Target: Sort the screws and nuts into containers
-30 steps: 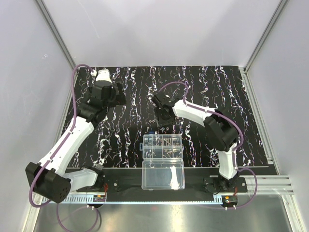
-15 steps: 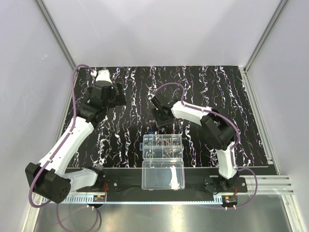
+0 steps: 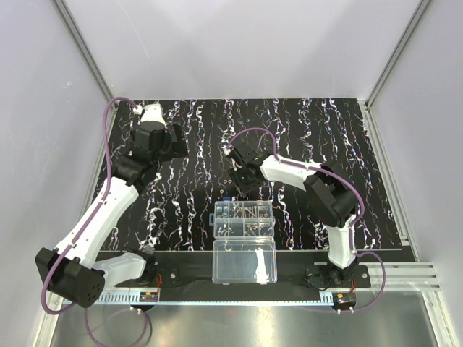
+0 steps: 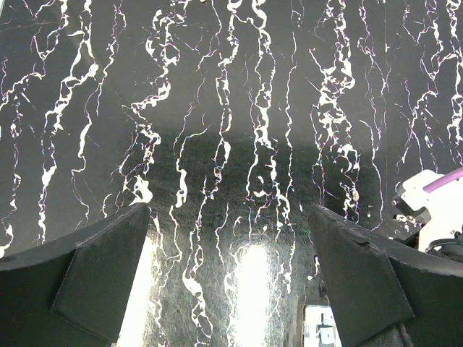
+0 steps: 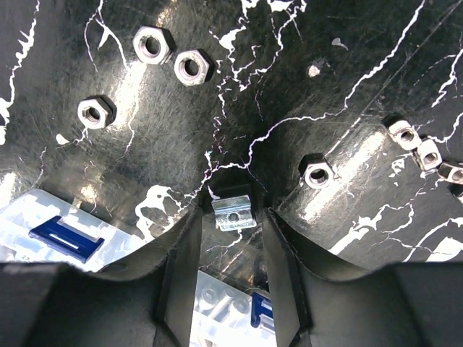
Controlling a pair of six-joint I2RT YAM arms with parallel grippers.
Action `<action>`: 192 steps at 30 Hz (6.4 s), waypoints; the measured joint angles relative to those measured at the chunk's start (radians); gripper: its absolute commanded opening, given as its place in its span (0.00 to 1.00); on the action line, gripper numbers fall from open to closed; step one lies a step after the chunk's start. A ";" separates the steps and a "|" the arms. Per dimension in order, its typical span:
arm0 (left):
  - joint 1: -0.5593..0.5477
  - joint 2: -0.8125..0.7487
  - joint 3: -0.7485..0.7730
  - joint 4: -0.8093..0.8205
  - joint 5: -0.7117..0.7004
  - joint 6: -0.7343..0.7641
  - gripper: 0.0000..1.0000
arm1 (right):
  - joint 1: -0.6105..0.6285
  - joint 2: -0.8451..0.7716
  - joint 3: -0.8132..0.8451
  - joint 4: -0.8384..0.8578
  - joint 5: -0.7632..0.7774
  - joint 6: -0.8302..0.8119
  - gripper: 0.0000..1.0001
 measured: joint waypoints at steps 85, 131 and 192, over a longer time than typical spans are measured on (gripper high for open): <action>0.000 -0.043 0.000 0.002 -0.001 0.000 0.99 | -0.161 -0.094 0.128 -0.127 0.142 0.254 0.69; 0.000 0.013 0.000 0.002 0.000 0.000 0.99 | -0.042 0.105 0.166 -0.124 0.185 0.237 0.33; 0.000 -0.098 0.000 0.002 0.016 -0.008 0.99 | 0.389 -0.224 -0.061 -0.108 0.077 0.326 0.06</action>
